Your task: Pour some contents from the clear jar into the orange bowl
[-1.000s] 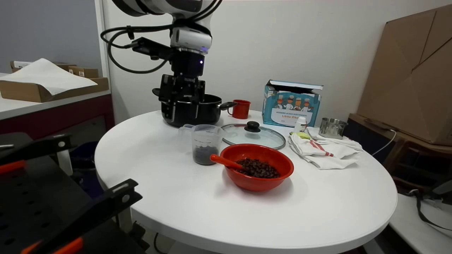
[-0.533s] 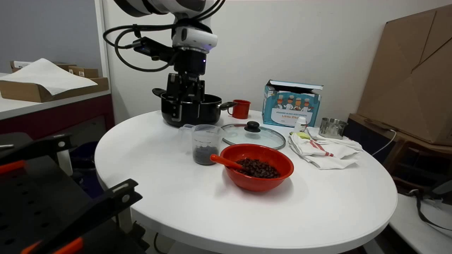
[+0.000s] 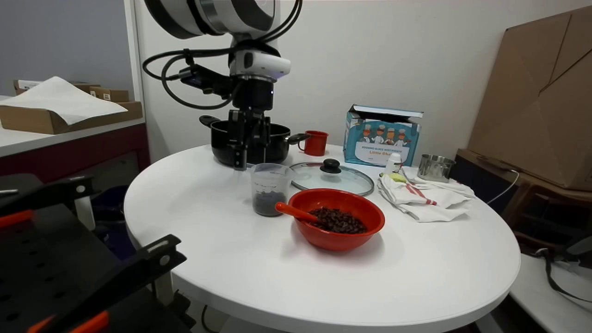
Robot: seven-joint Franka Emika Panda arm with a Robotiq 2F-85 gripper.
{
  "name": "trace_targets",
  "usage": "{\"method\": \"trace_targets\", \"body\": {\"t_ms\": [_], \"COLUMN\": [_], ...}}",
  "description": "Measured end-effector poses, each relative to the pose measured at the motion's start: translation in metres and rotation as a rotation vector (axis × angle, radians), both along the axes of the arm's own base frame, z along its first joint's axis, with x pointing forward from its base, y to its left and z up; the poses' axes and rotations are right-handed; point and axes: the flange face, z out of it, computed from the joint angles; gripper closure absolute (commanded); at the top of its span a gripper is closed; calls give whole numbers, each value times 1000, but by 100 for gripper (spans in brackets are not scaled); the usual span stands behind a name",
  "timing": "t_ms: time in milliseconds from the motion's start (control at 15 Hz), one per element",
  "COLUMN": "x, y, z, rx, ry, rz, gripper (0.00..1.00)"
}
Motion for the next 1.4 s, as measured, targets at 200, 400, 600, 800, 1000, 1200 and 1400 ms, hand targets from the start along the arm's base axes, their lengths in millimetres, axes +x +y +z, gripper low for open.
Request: {"method": "trace_targets", "body": {"t_ms": [200,400,600,800,1000,1200,1400], "x": [1,2,2,1,1,2,5], "y": [3,10,16,20,21,22,25], "z": [-5,-7,-7,-7,-8,-6,3], "rx": [0,3,5,6,6,10,25], "ry": [-4,-14,-19,-20,-20,-29,-54], "rz": [9,24,38,47,49,51,50], "gripper": [0,33,55,78,95,92,92]}}
